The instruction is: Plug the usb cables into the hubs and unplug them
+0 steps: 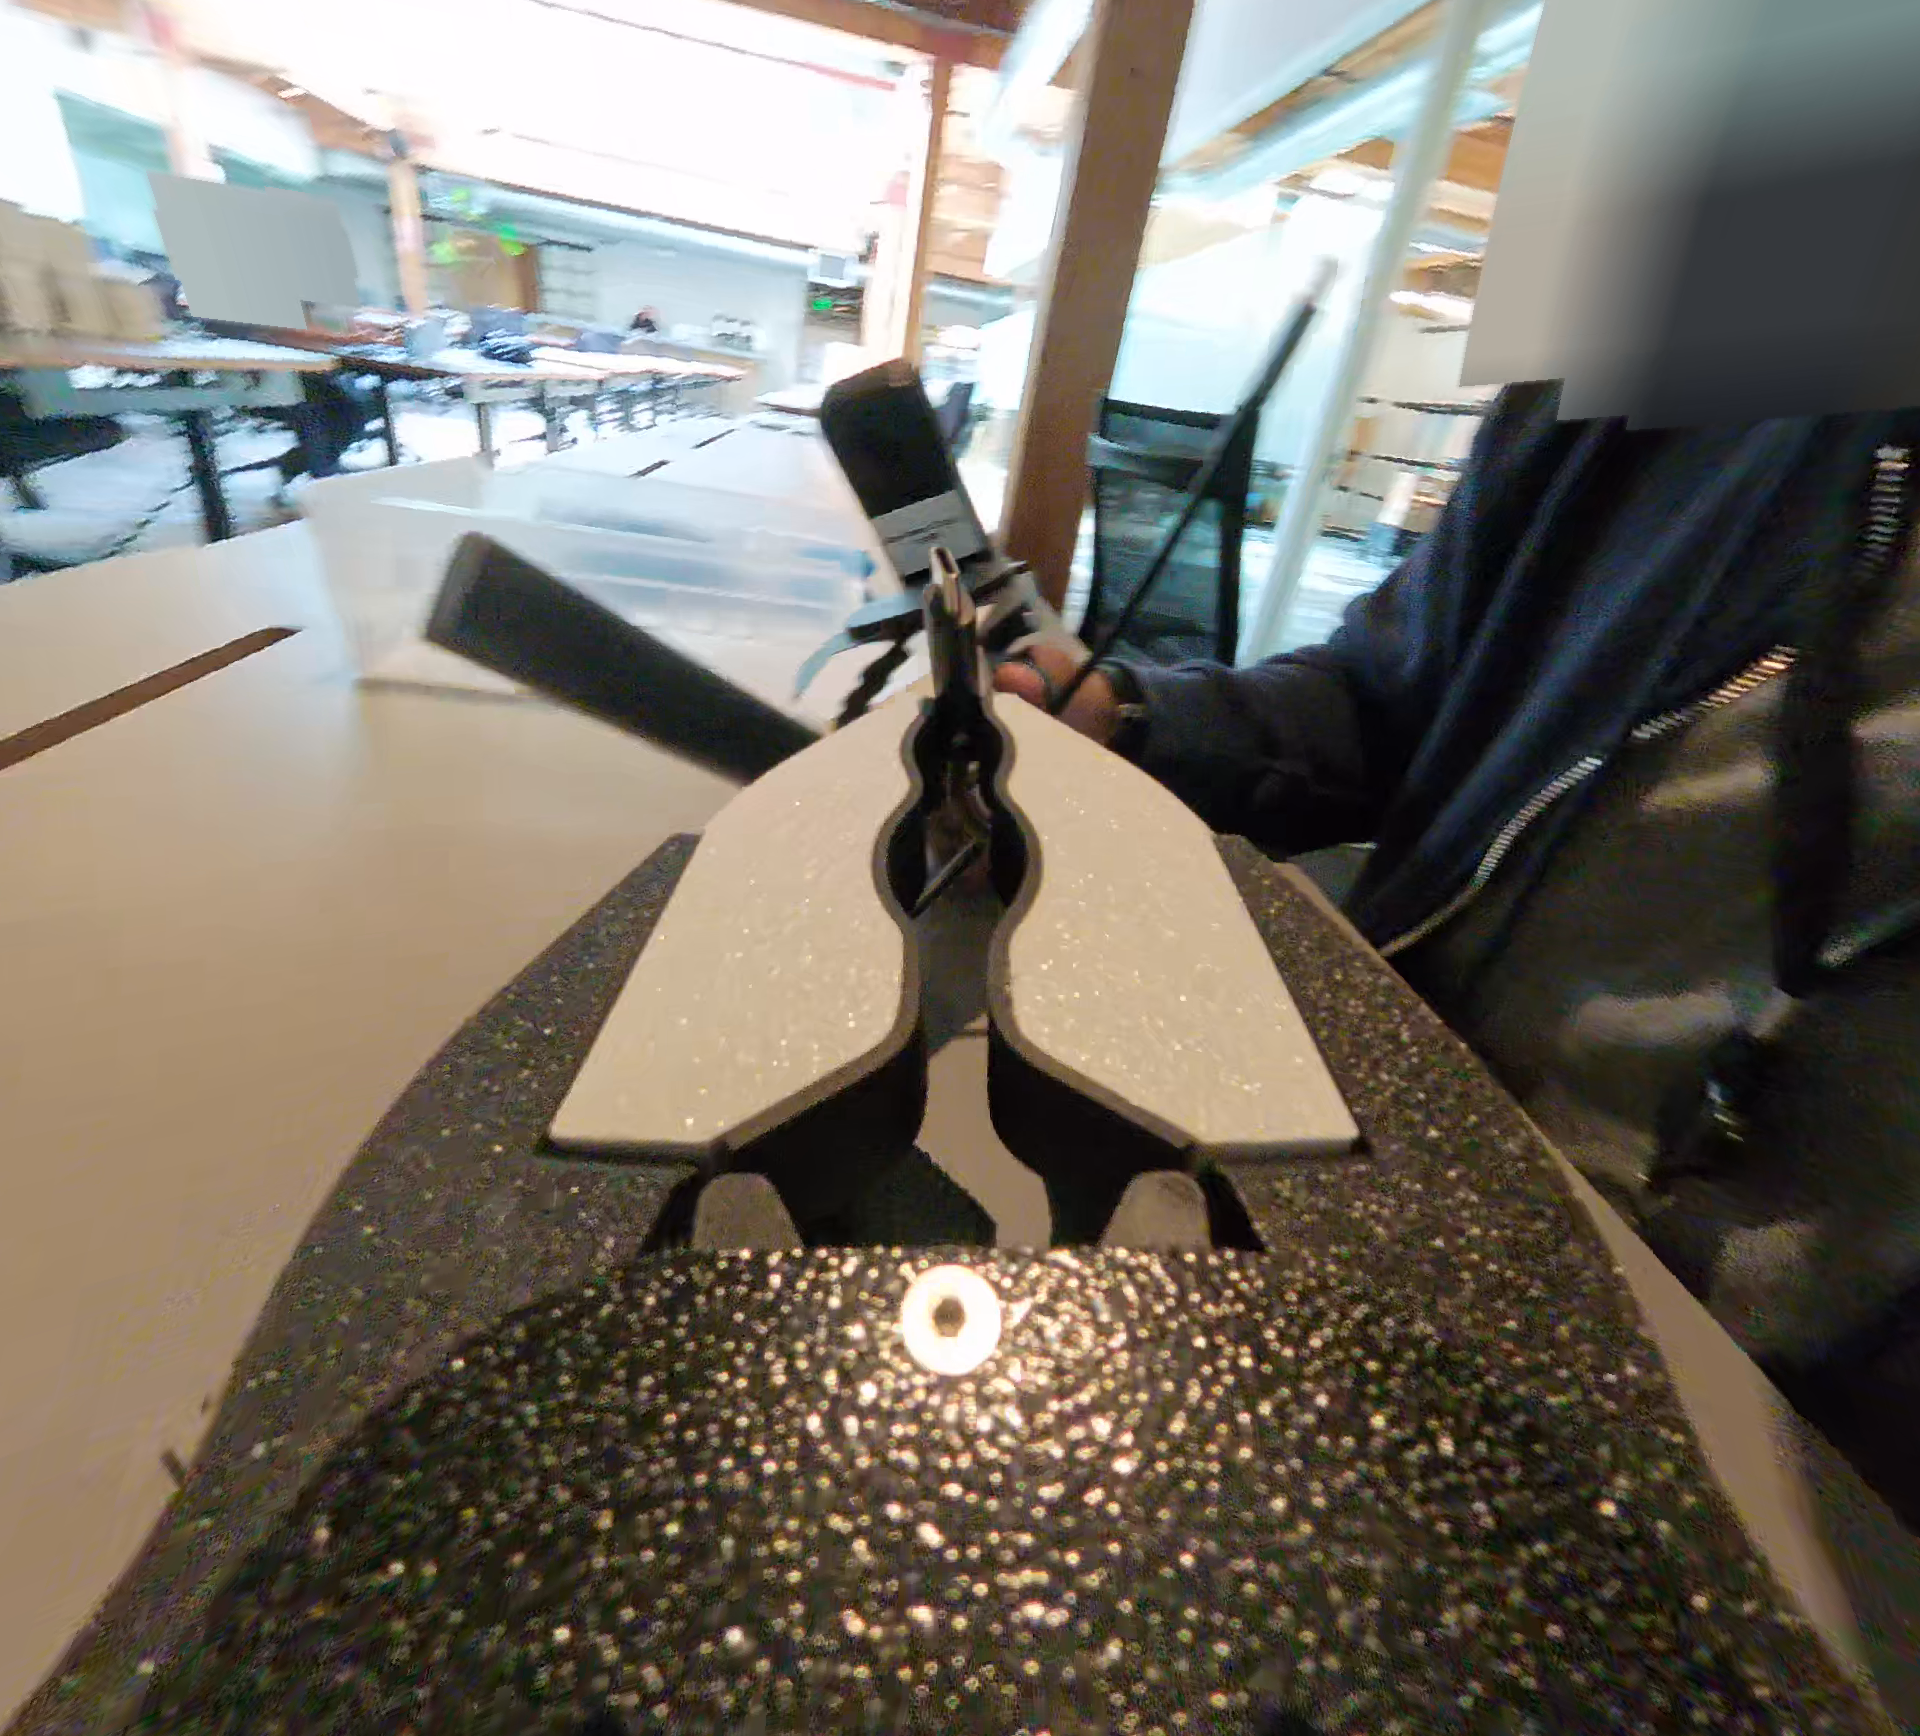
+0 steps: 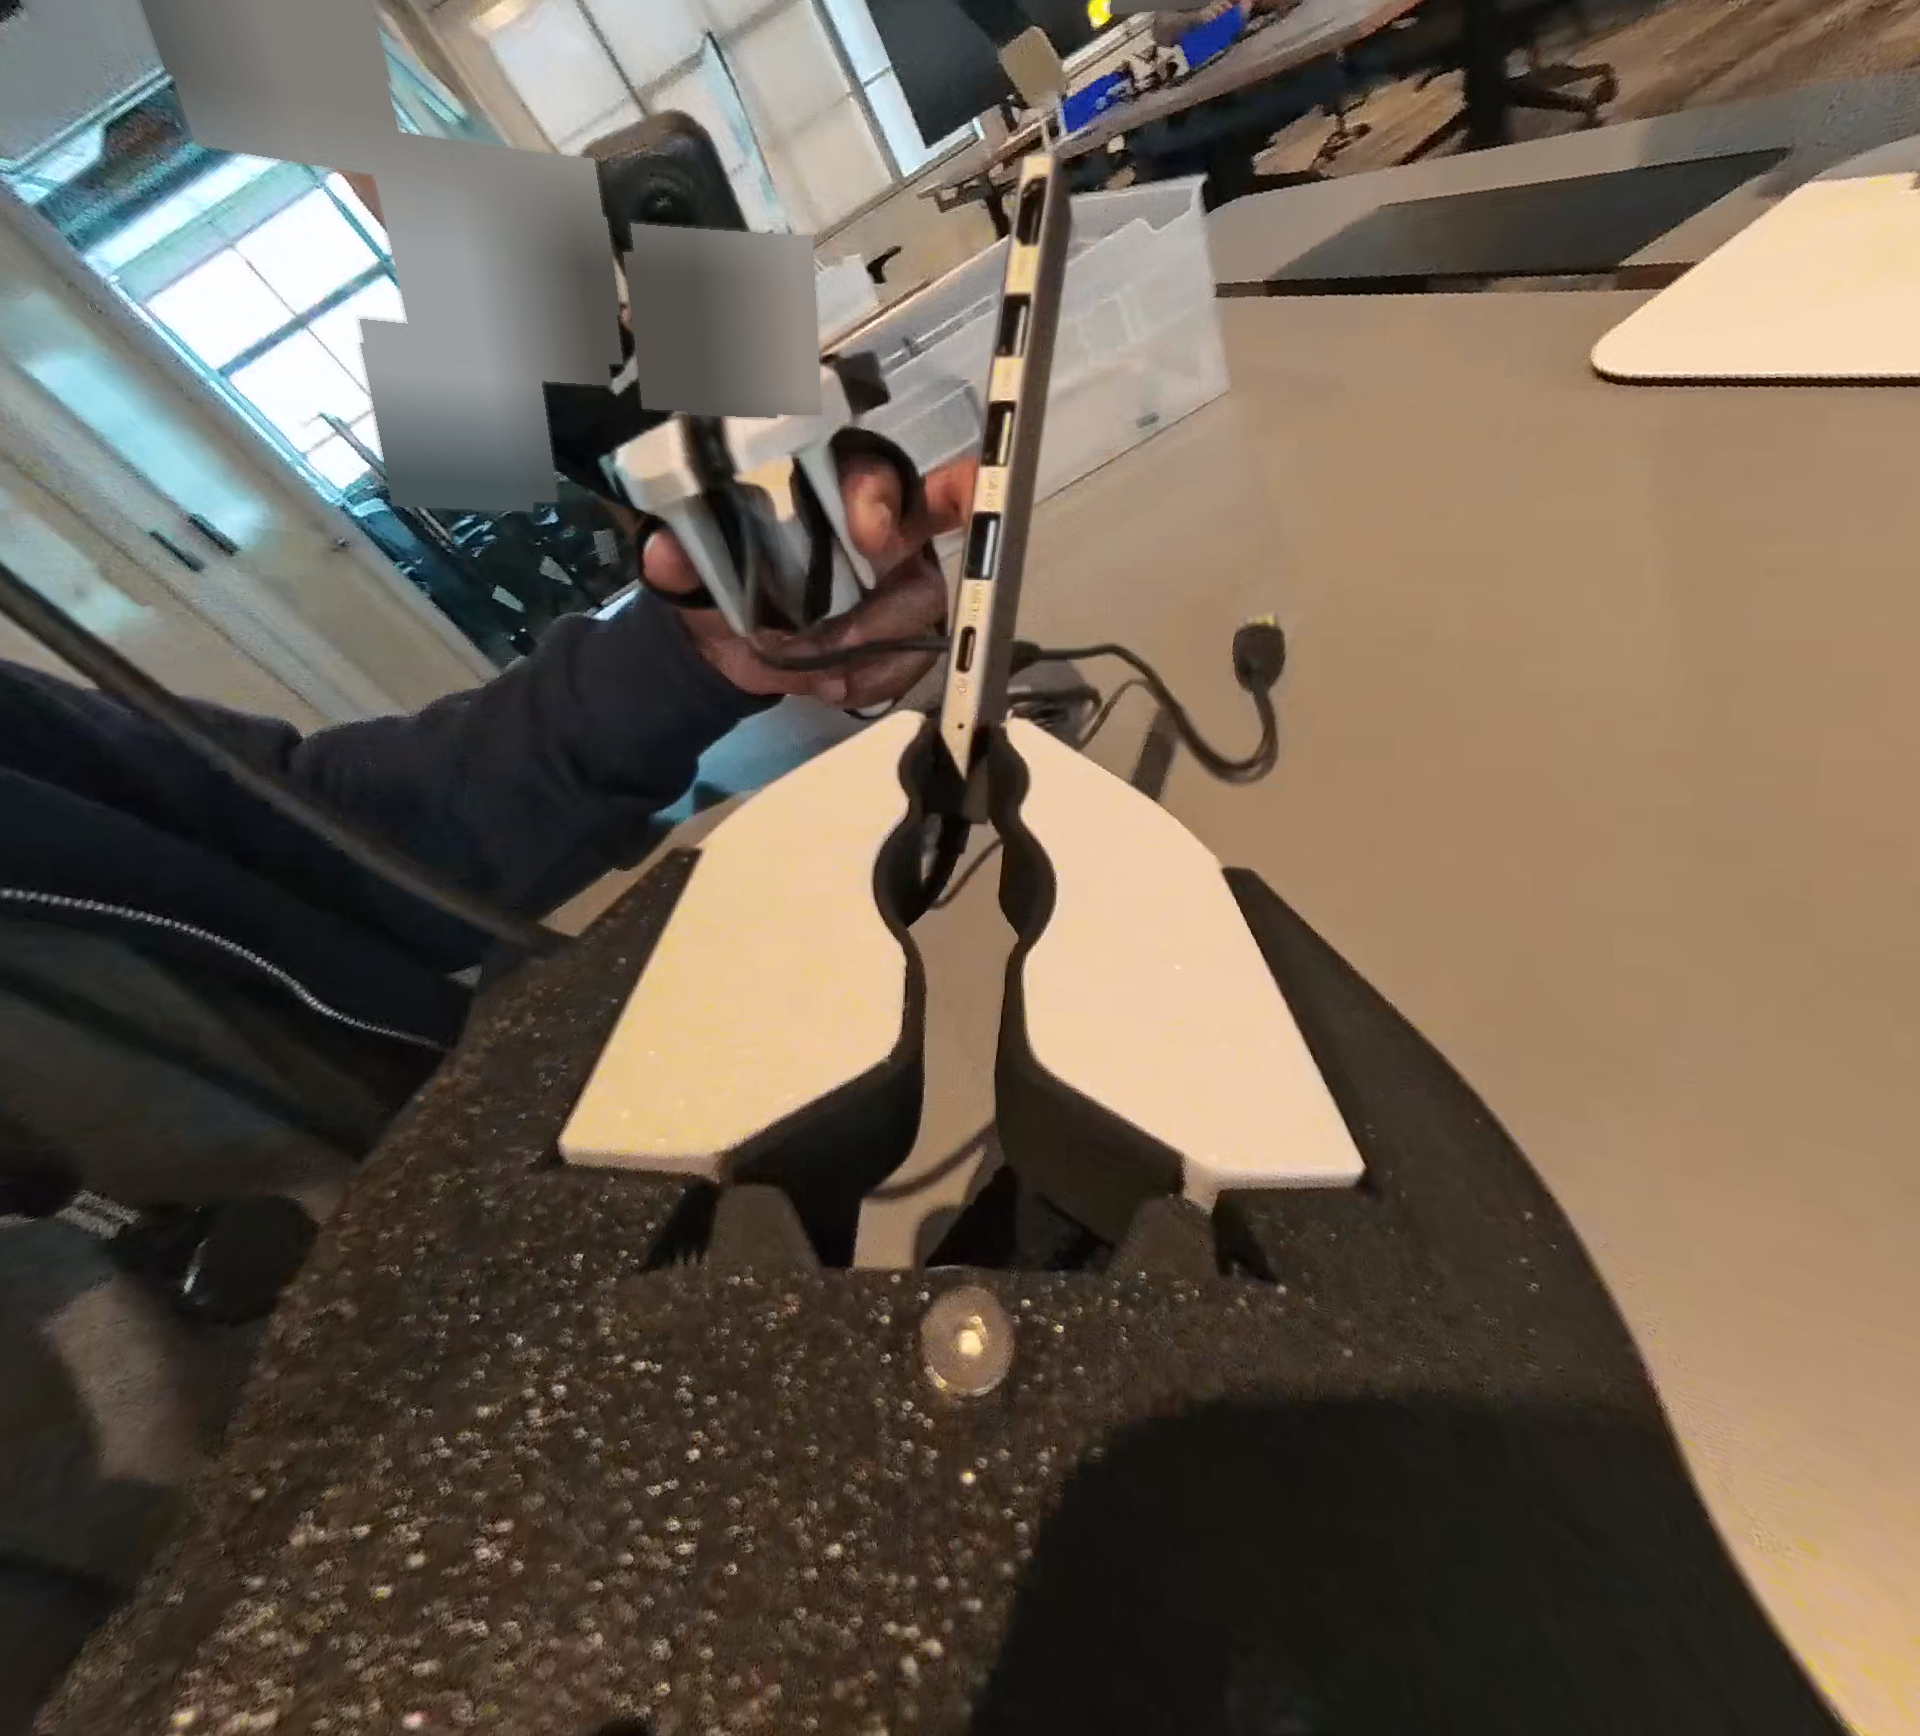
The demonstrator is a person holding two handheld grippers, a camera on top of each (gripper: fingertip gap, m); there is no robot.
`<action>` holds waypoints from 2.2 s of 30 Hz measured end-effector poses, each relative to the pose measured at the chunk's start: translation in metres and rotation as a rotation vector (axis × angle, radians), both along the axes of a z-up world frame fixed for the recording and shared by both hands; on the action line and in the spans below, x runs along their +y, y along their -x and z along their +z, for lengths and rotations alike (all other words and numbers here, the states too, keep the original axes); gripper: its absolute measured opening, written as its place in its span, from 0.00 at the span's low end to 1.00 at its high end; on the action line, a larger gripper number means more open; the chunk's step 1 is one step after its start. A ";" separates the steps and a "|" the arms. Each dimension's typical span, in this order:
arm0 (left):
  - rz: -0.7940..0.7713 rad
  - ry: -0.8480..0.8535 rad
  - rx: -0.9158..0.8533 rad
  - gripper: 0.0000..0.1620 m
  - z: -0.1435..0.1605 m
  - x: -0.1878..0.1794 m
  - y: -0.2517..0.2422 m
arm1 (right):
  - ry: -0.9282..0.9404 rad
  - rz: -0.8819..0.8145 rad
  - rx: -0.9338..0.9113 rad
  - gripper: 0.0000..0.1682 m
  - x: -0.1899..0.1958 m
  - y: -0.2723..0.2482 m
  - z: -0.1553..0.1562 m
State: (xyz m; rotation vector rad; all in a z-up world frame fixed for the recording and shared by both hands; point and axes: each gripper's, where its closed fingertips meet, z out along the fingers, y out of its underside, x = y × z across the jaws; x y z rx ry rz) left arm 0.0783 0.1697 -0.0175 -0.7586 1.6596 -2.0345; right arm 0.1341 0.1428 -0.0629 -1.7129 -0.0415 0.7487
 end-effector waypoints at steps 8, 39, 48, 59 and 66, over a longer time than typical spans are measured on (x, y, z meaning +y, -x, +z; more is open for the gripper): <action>-0.119 0.094 -0.135 0.04 0.018 -0.022 0.012 | 0.023 0.154 -0.059 0.05 0.003 0.044 -0.007; 0.269 -0.496 0.212 0.04 -0.054 0.037 -0.011 | 0.380 -0.123 -1.010 0.06 -0.018 -0.034 -0.073; 0.304 -0.521 0.245 0.04 -0.063 0.039 -0.018 | 0.542 -0.052 -1.151 0.06 -0.041 -0.021 -0.087; 0.338 -0.501 0.234 0.04 -0.055 0.045 -0.017 | 0.463 0.216 -0.835 0.18 -0.006 -0.031 -0.043; 0.391 -0.488 0.237 0.04 -0.053 0.059 -0.018 | 0.580 0.281 -1.026 0.21 0.029 -0.007 -0.068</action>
